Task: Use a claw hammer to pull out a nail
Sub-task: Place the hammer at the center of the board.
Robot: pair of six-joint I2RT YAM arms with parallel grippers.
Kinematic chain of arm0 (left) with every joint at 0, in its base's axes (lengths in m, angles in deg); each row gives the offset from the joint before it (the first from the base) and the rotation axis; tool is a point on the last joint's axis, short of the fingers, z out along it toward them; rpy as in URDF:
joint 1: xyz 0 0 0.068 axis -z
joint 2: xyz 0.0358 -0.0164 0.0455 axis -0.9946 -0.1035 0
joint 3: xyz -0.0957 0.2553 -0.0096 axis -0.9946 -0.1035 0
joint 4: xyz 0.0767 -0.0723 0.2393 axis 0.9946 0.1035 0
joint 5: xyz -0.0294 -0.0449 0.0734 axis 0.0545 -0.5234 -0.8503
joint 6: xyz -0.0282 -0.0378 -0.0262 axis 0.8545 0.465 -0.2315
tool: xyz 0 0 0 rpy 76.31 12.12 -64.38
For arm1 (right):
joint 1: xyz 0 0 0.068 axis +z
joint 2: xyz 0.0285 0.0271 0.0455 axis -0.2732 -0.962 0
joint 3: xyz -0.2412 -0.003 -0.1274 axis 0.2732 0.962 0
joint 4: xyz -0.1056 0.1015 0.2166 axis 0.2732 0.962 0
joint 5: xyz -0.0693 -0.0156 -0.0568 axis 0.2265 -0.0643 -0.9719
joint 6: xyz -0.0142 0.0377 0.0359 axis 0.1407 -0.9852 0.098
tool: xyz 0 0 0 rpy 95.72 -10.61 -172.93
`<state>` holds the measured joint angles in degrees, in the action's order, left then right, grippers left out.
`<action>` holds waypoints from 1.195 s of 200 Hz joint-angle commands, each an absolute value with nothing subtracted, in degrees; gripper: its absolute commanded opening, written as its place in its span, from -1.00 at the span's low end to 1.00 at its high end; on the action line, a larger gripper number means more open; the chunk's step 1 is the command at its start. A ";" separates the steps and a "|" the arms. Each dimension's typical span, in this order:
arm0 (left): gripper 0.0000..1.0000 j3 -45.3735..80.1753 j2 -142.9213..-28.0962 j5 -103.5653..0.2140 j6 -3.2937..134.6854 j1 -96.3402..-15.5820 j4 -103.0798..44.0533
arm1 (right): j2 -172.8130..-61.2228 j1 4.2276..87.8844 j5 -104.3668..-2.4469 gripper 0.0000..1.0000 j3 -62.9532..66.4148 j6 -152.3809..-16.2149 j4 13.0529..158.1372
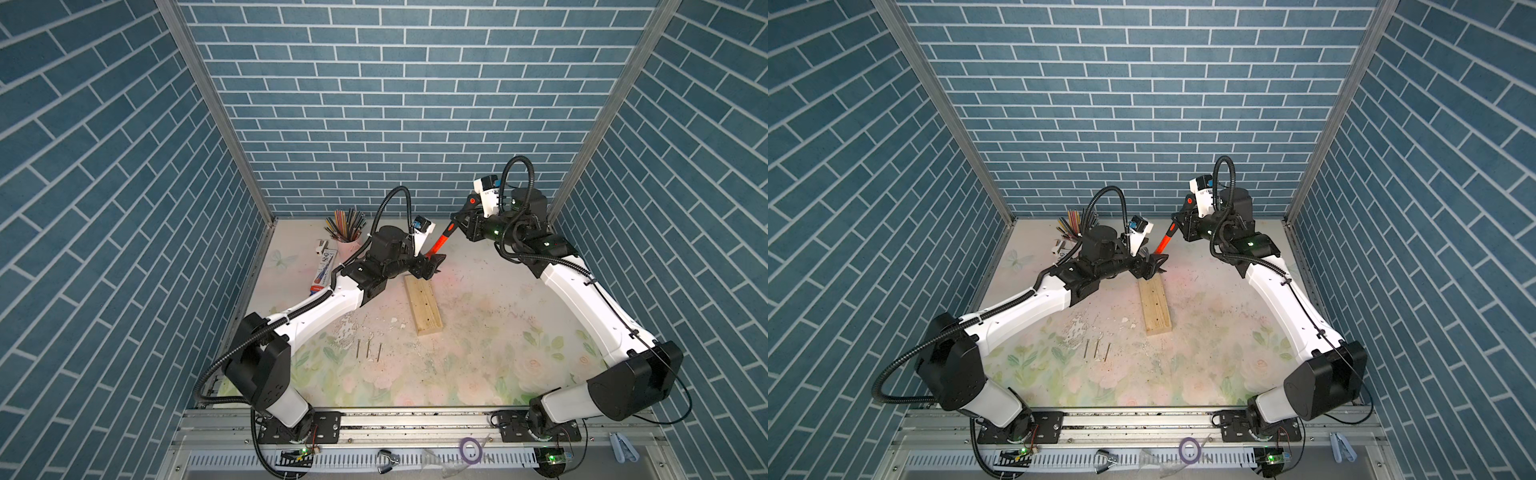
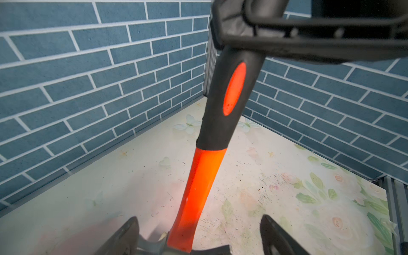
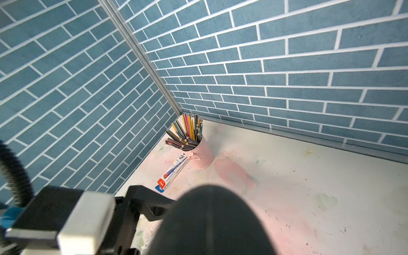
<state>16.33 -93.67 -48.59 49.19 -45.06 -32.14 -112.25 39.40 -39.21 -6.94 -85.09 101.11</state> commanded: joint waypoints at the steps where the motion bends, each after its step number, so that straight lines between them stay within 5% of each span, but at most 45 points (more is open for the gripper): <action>1: 0.72 18.47 -94.76 -47.44 48.05 -45.44 -32.94 | -109.00 39.13 -33.94 -1.00 -8.06 -87.91 96.07; 95: 0.57 20.24 -96.67 -47.21 48.39 -45.30 -33.15 | -108.78 38.60 -29.73 -1.00 -10.23 -88.26 97.65; 174: -0.30 22.00 -96.91 -47.68 50.01 -45.19 -30.78 | -110.37 37.66 -27.79 -1.00 -10.77 -90.90 96.39; 239: -0.71 21.05 -95.52 -48.08 50.47 -44.46 -32.61 | -112.50 36.20 -26.35 -1.00 -11.19 -94.68 95.98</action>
